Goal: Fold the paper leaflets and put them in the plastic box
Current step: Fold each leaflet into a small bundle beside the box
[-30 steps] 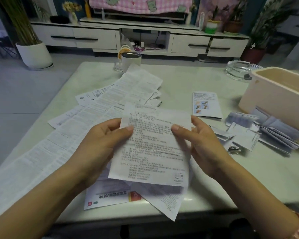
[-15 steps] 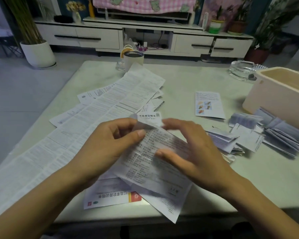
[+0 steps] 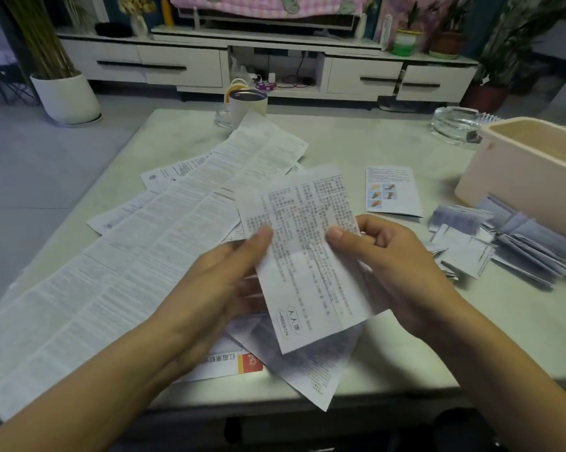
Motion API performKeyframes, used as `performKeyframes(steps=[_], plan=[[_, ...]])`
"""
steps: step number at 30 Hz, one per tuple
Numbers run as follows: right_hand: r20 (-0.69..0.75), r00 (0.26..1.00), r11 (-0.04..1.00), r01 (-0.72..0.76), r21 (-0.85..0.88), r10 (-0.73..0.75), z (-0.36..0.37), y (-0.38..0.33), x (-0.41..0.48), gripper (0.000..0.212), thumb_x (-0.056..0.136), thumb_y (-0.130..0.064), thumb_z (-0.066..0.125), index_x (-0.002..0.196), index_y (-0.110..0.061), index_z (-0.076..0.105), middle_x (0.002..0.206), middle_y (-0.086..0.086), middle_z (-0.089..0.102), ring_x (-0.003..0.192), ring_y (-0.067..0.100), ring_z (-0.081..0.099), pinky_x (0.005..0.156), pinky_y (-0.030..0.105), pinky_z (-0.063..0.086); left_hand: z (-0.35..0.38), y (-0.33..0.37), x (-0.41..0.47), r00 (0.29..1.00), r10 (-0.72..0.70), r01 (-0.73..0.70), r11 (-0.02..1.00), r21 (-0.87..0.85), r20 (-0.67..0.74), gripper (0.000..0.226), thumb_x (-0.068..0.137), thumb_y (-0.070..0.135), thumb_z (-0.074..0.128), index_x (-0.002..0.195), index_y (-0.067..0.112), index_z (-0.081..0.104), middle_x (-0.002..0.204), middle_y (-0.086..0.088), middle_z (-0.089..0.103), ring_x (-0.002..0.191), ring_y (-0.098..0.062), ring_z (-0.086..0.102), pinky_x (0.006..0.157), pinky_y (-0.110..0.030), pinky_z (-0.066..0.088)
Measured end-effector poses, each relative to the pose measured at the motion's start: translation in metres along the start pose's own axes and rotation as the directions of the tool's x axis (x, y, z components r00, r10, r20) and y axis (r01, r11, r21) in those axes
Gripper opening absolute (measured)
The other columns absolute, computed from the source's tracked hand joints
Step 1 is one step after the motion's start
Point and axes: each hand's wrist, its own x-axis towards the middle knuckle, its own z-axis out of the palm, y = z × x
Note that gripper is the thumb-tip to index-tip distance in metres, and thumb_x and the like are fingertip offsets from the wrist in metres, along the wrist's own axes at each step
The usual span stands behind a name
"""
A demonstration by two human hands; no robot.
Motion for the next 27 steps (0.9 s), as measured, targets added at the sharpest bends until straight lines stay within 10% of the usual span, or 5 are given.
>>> performKeyframes(steps=[4, 12, 16, 22, 27], plan=[[0.077, 0.993, 0.988, -0.095, 0.119, 0.086, 0.005, 0.007, -0.001, 0.023, 0.081, -0.018, 0.064, 0.099, -0.003, 0.063, 0.089, 0.011, 0.073, 0.074, 0.019, 0.069, 0.069, 0.028, 0.057, -0.001, -0.002, 0.0, 0.997, -0.065, 0.066, 0.998, 0.011, -0.048, 0.023, 0.086, 0.014, 0.057, 0.105, 0.005, 0.067, 0.093, -0.009, 0.074, 0.084, -0.022, 0.072, 0.069, -0.029, 0.059], [0.116, 0.989, 0.996, -0.091, -0.004, 0.091, 0.007, 0.013, 0.001, 0.022, 0.092, -0.007, 0.053, 0.112, -0.01, 0.061, 0.096, 0.007, 0.074, 0.083, 0.019, 0.07, 0.072, 0.028, 0.055, -0.006, 0.001, 0.001, 0.965, 0.12, -0.082, 0.982, 0.169, -0.232, 0.011, 0.09, 0.011, 0.056, 0.094, 0.013, 0.066, 0.08, -0.004, 0.075, 0.07, -0.016, 0.072, 0.057, -0.023, 0.058], [0.148, 0.986, 0.997, -0.079, 0.002, 0.078, 0.006, 0.008, -0.001, 0.025, 0.088, 0.007, 0.049, 0.087, -0.012, 0.065, 0.066, -0.005, 0.068, 0.052, 0.004, 0.059, 0.048, 0.013, 0.043, -0.01, 0.001, 0.003, 0.97, 0.072, -0.033, 0.986, 0.166, -0.233, 0.018, 0.09, 0.005, 0.052, 0.087, 0.012, 0.068, 0.079, -0.009, 0.074, 0.066, -0.019, 0.07, 0.057, -0.025, 0.056], [0.207, 0.978, 0.996, -0.004, -0.086, 0.022, 0.003, 0.004, -0.003, 0.038, 0.085, 0.015, 0.043, 0.064, -0.008, 0.064, 0.069, 0.002, 0.069, 0.063, 0.009, 0.065, 0.051, 0.014, 0.043, -0.012, 0.007, 0.004, 0.981, -0.05, 0.029, 0.993, -0.115, -0.187, 0.033, 0.092, 0.014, 0.039, 0.078, 0.003, 0.066, 0.069, -0.011, 0.071, 0.053, -0.019, 0.066, 0.045, -0.022, 0.052], [0.264, 0.963, 0.983, 0.103, -0.152, -0.06, 0.008, 0.006, -0.003, 0.048, 0.084, 0.018, 0.043, 0.056, -0.012, 0.068, 0.084, 0.01, 0.072, 0.077, 0.018, 0.069, 0.061, 0.02, 0.049, -0.01, -0.001, 0.003, 0.983, -0.048, 0.074, 0.987, 0.142, -0.177, 0.015, 0.086, 0.017, 0.062, 0.088, 0.005, 0.071, 0.077, -0.01, 0.074, 0.061, -0.015, 0.068, 0.049, -0.02, 0.053]])
